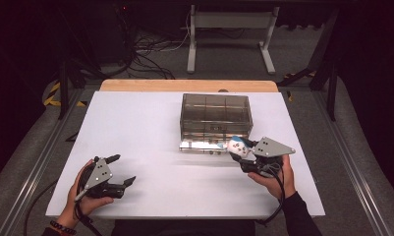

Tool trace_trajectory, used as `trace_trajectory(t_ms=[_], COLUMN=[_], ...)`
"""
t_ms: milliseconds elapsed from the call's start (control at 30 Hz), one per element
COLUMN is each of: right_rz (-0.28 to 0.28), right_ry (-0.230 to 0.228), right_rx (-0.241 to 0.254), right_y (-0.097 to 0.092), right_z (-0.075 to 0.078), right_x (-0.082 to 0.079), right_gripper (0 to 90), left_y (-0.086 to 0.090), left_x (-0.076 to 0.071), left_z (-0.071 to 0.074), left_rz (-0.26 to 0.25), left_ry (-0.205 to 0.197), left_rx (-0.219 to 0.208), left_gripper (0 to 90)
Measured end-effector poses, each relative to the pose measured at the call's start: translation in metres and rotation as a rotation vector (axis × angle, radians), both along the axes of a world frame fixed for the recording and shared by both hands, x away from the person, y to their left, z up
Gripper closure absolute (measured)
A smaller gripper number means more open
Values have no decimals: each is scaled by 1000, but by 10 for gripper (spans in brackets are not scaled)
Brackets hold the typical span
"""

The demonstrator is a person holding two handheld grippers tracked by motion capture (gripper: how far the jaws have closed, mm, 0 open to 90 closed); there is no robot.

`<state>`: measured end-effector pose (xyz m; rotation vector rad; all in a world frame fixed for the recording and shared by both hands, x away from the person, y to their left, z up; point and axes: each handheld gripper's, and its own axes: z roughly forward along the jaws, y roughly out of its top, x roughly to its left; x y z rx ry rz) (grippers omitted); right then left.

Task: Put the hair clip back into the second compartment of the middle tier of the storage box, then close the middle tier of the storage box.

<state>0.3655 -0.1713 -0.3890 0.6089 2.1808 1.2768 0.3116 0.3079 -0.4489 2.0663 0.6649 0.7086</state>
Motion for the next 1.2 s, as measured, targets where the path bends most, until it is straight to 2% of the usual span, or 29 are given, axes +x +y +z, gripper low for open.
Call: trace_trajectory(t_ms=[500,733,1000,1200], right_rz=[3,13,27,25], right_ry=[2,18,44,61], right_rx=[-6,-14,-57,-76], right_y=[9,20,37,41], right_z=[2,2,-5,-10], right_x=[10,23,36,42], right_gripper=[447,446,445,444], left_y=[-1,-1,-3,-4], left_x=[0,1,0,1], left_z=[-1,-1,-1,-1], left_rz=[4,9,-1,-1], left_ry=[5,7,3,2], left_rx=[4,5,16,17], left_gripper=[134,133,133,133])
